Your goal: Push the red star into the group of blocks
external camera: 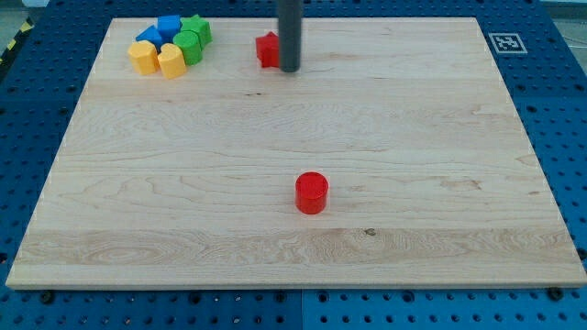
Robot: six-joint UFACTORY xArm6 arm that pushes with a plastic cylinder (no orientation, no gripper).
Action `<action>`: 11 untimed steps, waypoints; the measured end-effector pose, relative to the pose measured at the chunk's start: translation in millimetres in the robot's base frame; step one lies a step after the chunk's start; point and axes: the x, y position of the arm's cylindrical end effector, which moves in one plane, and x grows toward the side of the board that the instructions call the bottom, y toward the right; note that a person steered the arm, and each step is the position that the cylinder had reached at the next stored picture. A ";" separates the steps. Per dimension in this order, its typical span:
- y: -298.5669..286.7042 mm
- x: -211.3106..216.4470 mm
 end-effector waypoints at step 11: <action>-95.1 -25.9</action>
